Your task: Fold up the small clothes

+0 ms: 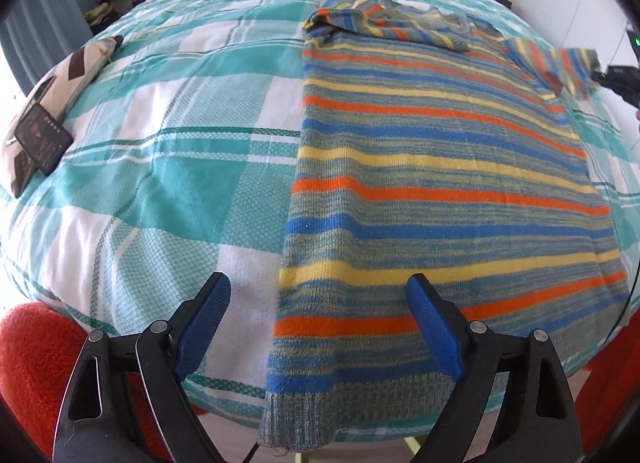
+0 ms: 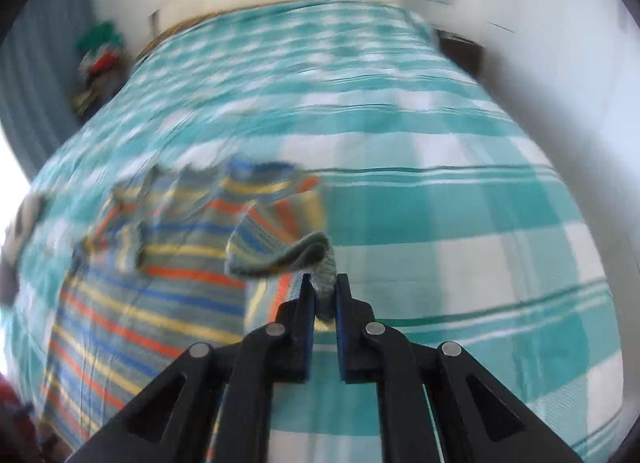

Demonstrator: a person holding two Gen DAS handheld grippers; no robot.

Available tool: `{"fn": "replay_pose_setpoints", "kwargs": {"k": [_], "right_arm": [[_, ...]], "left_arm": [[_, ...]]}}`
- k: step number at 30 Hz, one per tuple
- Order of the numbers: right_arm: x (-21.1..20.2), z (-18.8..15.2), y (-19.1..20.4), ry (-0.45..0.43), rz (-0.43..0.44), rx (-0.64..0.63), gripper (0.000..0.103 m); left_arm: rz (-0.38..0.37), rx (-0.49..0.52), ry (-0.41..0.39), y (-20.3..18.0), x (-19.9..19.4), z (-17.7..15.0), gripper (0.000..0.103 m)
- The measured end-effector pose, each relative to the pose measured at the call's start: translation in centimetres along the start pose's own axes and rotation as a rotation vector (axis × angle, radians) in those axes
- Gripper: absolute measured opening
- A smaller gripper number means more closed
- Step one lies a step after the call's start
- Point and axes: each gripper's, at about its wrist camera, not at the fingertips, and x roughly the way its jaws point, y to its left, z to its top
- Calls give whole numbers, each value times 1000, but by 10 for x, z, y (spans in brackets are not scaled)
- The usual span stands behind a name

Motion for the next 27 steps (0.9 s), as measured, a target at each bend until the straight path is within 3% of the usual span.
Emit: {"fn": "replay_pose_setpoints", "kwargs": {"k": [3, 6, 10, 14, 20, 23, 24, 26, 27], "right_arm": [[7, -2, -77, 49, -92, 156, 9], [20, -17, -114, 92, -105, 238, 7], [28, -30, -138, 85, -116, 302, 5], [37, -39, -144, 117, -139, 283, 4], [14, -45, -174, 140, -179, 340, 4], [0, -30, -170, 120, -125, 298, 9], [1, -25, -165, 145, -107, 290, 13], [10, -23, -158, 236, -69, 323, 42], [14, -26, -156, 277, -47, 360, 62]], "left_arm": [[5, 11, 12, -7, 6, 0, 91], [16, 46, 9, -17, 6, -1, 91], [34, 82, 2, -24, 5, -6, 91], [42, 88, 9, -24, 7, -6, 91], [41, 77, 13, -22, 8, -6, 92], [41, 69, 16, -22, 10, -4, 92], [43, 67, 17, -23, 11, -3, 92], [47, 66, 19, -23, 11, -2, 92], [47, 65, 19, -23, 11, -2, 92]]}}
